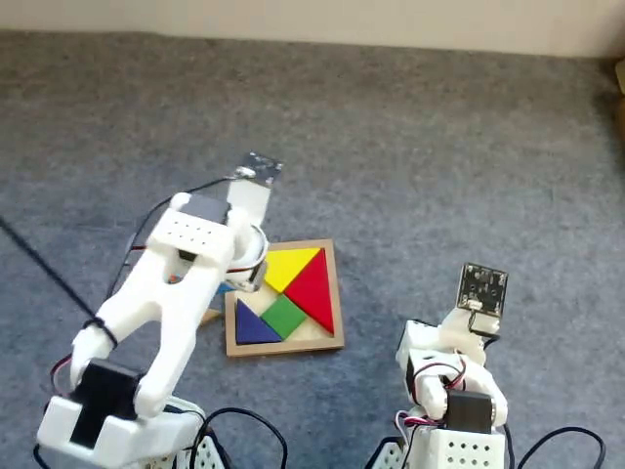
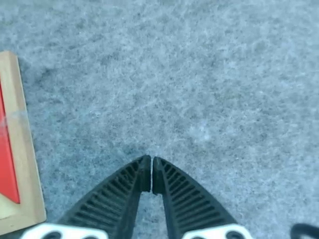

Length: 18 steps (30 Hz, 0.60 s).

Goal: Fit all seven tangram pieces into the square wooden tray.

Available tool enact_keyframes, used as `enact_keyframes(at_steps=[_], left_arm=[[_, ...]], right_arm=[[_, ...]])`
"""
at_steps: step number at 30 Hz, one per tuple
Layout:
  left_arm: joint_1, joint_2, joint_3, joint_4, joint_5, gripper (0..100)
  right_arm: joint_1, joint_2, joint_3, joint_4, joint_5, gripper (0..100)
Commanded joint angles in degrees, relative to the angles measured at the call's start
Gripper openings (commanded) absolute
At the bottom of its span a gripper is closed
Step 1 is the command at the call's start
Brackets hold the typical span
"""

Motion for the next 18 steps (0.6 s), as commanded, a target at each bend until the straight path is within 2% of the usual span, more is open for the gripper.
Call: enact_keyframes(at_steps=[1,6,10,18], left_arm=[[2.59,1.8,-0.84,-2.02,5.54,4],[4.7,4.18,-1.27,-3.52,14.15,4],[5.23,4.18,-4.7,-1.23,23.03,4],[5.23,4.7,-6.02,-0.18,25.23,5]], right_arm=[[0.13,-1.1,6.29,-0.22,-0.44,1.9],[0.13,-1.1,6.29,-0.22,-0.44,1.9],[0.13,-1.1,6.29,-0.22,-0.44,1.9],[0.22,-1.1,6.29,-0.22,-0.44,1.9]])
